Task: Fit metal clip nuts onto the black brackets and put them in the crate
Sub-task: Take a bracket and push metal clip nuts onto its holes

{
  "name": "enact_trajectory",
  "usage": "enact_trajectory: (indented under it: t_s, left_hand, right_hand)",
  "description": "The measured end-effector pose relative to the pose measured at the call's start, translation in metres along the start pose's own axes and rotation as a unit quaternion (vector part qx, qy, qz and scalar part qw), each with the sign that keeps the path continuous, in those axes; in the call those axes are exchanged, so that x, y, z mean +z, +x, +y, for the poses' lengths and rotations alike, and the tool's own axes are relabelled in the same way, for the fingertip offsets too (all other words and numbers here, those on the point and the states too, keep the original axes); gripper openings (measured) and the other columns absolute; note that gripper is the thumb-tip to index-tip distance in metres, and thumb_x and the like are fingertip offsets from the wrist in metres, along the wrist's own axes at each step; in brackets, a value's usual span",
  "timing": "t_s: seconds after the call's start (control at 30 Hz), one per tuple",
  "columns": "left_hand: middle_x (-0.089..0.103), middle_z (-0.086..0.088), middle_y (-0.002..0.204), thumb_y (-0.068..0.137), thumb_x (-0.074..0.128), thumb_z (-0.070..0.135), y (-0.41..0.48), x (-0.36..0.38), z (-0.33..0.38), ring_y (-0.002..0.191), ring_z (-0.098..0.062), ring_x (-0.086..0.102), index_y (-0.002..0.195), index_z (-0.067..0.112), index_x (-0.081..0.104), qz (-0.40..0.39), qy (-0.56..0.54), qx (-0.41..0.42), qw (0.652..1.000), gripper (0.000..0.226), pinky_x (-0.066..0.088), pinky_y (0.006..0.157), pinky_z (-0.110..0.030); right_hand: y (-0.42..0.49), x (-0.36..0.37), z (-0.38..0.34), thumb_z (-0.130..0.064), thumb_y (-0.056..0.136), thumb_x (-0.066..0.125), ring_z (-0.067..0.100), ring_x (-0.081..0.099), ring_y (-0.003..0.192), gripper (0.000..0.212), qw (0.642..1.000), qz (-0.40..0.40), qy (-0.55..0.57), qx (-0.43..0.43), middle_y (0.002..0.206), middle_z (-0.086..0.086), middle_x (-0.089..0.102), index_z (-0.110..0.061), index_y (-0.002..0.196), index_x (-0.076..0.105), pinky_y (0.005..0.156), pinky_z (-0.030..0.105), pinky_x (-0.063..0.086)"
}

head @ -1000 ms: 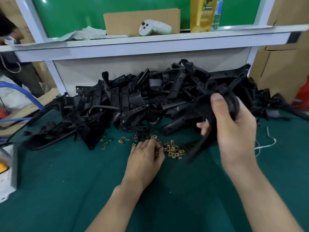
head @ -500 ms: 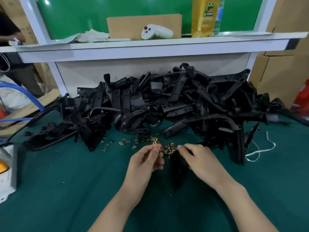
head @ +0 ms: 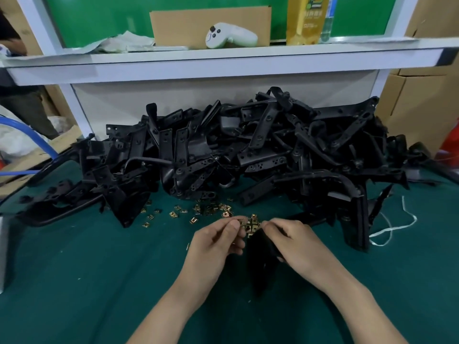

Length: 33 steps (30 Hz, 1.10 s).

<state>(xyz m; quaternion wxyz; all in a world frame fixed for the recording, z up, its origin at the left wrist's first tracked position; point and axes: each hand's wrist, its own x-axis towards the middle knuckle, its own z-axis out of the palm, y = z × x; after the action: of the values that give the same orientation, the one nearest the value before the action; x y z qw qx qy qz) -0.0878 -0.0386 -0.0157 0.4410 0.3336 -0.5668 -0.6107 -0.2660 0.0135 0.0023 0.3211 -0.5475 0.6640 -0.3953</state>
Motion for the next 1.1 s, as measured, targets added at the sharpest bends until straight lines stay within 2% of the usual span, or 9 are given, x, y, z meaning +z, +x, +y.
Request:
enact_trajectory:
  t_s: [0.23, 0.43, 0.5, 0.6, 0.7, 0.83, 0.9, 1.0, 1.1]
  left_hand:
    - [0.066, -0.005, 0.084, 0.09, 0.065, 0.023, 0.006, -0.007, 0.005, 0.071, -0.012, 0.061, 0.094, 0.009, 0.078, -0.012, -0.204, -0.089, 0.975, 0.02, 0.055, 0.067, -0.024]
    - [0.067, -0.004, 0.088, 0.095, 0.064, 0.026, 0.007, -0.009, 0.009, 0.074, -0.013, 0.062, 0.089, 0.017, 0.076, -0.03, -0.213, -0.103, 0.971, 0.017, 0.057, 0.073, -0.028]
    - [0.068, -0.006, 0.09, 0.093, 0.065, 0.029, 0.006, -0.005, 0.01, 0.075, -0.014, 0.063, 0.09, 0.017, 0.076, -0.037, -0.186, -0.099, 0.977, 0.016, 0.057, 0.074, -0.027]
    - [0.069, -0.008, 0.09, 0.088, 0.067, 0.031, 0.004, 0.001, 0.012, 0.075, -0.016, 0.064, 0.086, 0.017, 0.075, -0.05, -0.149, -0.093, 0.983, 0.016, 0.056, 0.071, -0.026]
    - [0.069, -0.009, 0.089, 0.087, 0.068, 0.029, 0.003, -0.001, 0.013, 0.072, -0.016, 0.064, 0.093, 0.009, 0.069, -0.068, -0.143, -0.101, 0.982, 0.021, 0.054, 0.063, -0.025]
    - [0.071, -0.01, 0.093, 0.084, 0.072, 0.027, 0.0, 0.0, 0.014, 0.071, -0.015, 0.065, 0.097, 0.006, 0.066, -0.091, -0.125, -0.105, 0.982, 0.025, 0.054, 0.062, -0.023]
    - [0.071, -0.011, 0.095, 0.084, 0.073, 0.024, 0.002, 0.0, 0.014, 0.072, -0.016, 0.065, 0.097, 0.007, 0.067, -0.085, -0.13, -0.107, 0.982, 0.022, 0.055, 0.063, -0.025]
    - [0.072, -0.013, 0.099, 0.086, 0.072, 0.021, 0.003, -0.001, 0.012, 0.074, -0.016, 0.065, 0.097, 0.011, 0.069, -0.082, -0.141, -0.102, 0.981, 0.015, 0.055, 0.065, -0.026]
    - [0.071, -0.013, 0.1, 0.087, 0.071, 0.022, 0.003, -0.002, 0.012, 0.076, -0.017, 0.066, 0.1, 0.011, 0.07, -0.082, -0.151, -0.099, 0.98, 0.016, 0.056, 0.067, -0.027]
  right_hand:
    - [0.001, -0.003, 0.004, -0.036, 0.104, 0.048, 0.003, 0.051, 0.051, 0.033, 1.0, 0.017, 0.016, -0.018, 0.055, -0.009, 0.056, -0.026, 0.081, 0.07, 0.047, 0.011, 0.039]
    - [-0.001, -0.013, 0.001, -0.04, 0.105, 0.046, 0.004, 0.065, 0.066, 0.029, 0.996, 0.069, 0.027, -0.057, 0.074, -0.007, 0.072, -0.04, 0.095, 0.073, 0.053, 0.011, 0.046]
    - [-0.001, -0.016, -0.002, -0.042, 0.105, 0.045, 0.009, 0.067, 0.071, 0.028, 0.994, 0.086, 0.019, -0.07, 0.077, -0.006, 0.073, -0.044, 0.095, 0.072, 0.058, 0.022, 0.052]
    - [-0.004, -0.019, -0.002, -0.054, 0.101, 0.044, 0.025, 0.069, 0.077, 0.027, 0.992, 0.091, 0.021, -0.09, 0.082, 0.006, 0.073, -0.049, 0.099, 0.07, 0.073, 0.05, 0.058]
    - [-0.008, -0.017, -0.003, -0.071, 0.092, 0.037, 0.036, 0.066, 0.085, 0.038, 0.989, 0.107, 0.015, -0.098, 0.091, 0.019, 0.07, -0.052, 0.103, 0.068, 0.077, 0.056, 0.056]
    - [-0.008, -0.017, -0.004, -0.081, 0.089, 0.028, 0.018, 0.067, 0.084, 0.05, 0.987, 0.129, -0.002, -0.097, 0.09, 0.008, 0.072, -0.053, 0.103, 0.066, 0.081, 0.047, 0.055]
    - [-0.009, -0.018, -0.005, -0.084, 0.087, 0.028, 0.011, 0.067, 0.081, 0.052, 0.986, 0.133, -0.012, -0.097, 0.086, -0.006, 0.073, -0.053, 0.106, 0.065, 0.073, 0.039, 0.054]
    - [-0.01, -0.02, -0.007, -0.087, 0.081, 0.041, -0.013, 0.061, 0.099, 0.05, 0.988, 0.123, -0.022, -0.094, 0.094, -0.043, 0.064, -0.057, 0.115, 0.061, 0.084, 0.022, 0.048]
    - [-0.009, -0.022, -0.008, -0.084, 0.072, 0.057, -0.01, 0.06, 0.104, 0.057, 0.99, 0.108, -0.053, -0.077, 0.096, -0.05, 0.058, -0.06, 0.124, 0.053, 0.089, 0.02, 0.046]
